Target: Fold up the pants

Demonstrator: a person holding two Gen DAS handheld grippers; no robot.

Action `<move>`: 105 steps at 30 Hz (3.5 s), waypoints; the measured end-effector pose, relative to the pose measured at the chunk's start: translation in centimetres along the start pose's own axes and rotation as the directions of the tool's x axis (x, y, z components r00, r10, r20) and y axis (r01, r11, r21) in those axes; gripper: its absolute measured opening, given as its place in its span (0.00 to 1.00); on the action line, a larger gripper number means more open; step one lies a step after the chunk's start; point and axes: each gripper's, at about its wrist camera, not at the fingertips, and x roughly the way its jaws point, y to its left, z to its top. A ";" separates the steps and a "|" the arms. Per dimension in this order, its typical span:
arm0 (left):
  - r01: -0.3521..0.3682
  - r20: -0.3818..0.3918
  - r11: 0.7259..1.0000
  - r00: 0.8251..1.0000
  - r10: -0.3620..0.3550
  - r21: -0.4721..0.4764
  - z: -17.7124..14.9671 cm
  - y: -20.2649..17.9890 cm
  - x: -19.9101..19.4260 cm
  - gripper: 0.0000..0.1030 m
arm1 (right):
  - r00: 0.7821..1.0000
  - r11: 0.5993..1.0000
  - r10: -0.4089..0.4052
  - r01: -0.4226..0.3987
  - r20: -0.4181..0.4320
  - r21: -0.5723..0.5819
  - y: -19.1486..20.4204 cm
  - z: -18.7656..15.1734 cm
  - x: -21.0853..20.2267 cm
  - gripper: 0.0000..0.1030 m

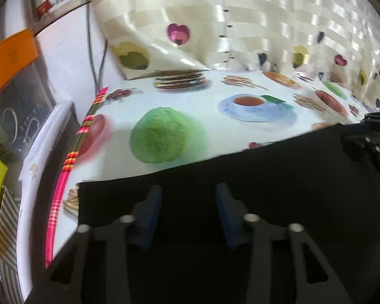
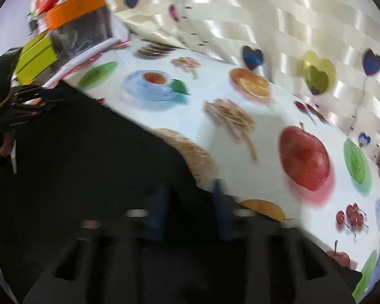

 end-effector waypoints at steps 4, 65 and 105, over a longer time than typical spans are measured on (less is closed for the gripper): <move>-0.024 0.005 0.998 1.000 0.023 0.061 0.0 -2.1 -0.2 0.06 | 0.998 0.996 -0.063 0.063 -0.001 -0.062 1.7 0.2 0.1 0.09; 0.131 0.212 0.946 0.975 -0.068 -0.296 -21.1 -4.8 -22.8 0.53 | 0.965 0.947 -0.120 0.042 0.232 0.319 17.3 -27.8 -19.8 0.42; 0.038 0.129 0.865 0.991 0.031 -0.501 -25.8 0.9 -21.3 0.22 | 0.963 0.923 -0.125 0.024 0.239 0.385 15.7 -27.1 -18.9 0.42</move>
